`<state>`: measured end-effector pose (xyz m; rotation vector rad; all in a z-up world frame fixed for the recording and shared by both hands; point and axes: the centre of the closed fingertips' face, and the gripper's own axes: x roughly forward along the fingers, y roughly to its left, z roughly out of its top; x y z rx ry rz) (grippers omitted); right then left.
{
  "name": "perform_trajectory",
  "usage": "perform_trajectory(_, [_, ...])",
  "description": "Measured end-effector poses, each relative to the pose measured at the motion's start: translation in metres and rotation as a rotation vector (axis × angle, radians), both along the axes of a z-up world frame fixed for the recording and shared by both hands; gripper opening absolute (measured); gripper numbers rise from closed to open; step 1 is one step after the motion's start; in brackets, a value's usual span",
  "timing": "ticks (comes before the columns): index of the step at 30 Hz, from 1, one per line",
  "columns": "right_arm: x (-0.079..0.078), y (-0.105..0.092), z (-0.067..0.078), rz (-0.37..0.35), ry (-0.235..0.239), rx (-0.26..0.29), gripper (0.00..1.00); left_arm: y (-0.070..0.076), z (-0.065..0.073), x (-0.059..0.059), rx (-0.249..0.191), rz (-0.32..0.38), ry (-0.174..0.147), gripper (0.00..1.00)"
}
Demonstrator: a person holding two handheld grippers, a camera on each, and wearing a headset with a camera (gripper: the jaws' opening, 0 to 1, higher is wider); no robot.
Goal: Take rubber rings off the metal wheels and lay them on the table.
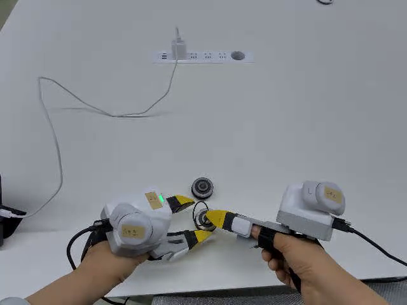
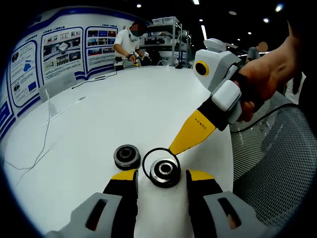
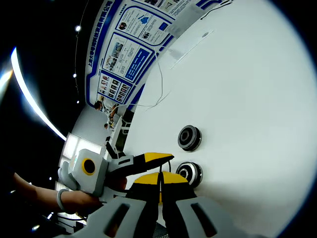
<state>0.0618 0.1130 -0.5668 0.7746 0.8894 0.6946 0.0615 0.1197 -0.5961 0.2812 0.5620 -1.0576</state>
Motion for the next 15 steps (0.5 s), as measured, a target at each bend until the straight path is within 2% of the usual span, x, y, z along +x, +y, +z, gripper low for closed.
perform_trajectory(8, [0.004,-0.012,0.009,-0.035,-0.013,0.017,0.02,0.004,0.000,0.000,-0.007,0.010,0.001,0.41])
perform_trajectory(15, [0.011,-0.030,0.010,-0.077,-0.017,0.011,0.02,0.004,0.000,0.000,-0.008,0.016,0.002,0.40])
